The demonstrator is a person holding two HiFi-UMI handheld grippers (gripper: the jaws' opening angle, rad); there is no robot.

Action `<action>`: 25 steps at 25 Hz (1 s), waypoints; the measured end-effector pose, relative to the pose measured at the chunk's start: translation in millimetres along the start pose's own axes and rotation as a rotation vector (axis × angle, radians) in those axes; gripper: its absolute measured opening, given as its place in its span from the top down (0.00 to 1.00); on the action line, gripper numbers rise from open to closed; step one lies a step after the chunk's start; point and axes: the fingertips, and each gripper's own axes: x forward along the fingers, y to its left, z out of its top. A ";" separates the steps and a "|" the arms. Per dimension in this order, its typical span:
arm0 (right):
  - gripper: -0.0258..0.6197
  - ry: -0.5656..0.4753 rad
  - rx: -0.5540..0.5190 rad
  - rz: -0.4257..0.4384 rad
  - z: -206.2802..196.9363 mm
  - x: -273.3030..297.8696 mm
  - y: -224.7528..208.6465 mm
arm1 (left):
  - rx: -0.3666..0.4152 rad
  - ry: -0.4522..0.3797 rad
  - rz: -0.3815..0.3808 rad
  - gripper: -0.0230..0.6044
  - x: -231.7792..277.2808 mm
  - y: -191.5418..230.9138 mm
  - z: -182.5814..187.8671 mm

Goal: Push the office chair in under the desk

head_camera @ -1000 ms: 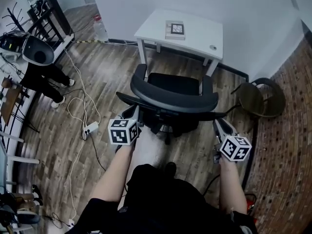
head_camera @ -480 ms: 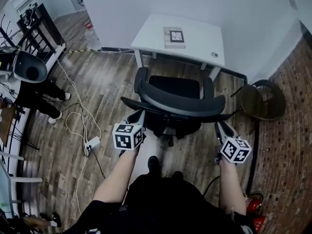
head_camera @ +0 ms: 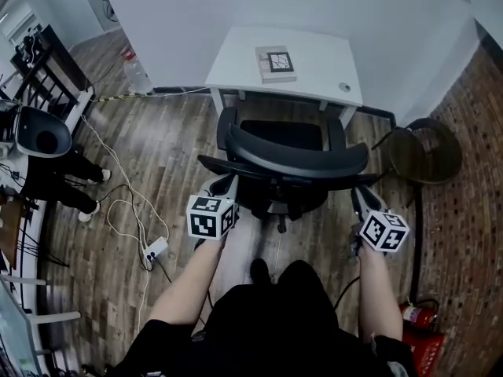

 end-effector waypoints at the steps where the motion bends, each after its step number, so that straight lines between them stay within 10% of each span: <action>1: 0.85 0.000 0.003 -0.003 1.2 4.6 1.0 | 0.007 0.002 -0.002 0.94 3.4 4.3 2.5; 25: 0.94 0.046 0.026 0.076 48.1 135.2 13.2 | -0.035 0.017 0.093 0.94 103.3 107.4 64.6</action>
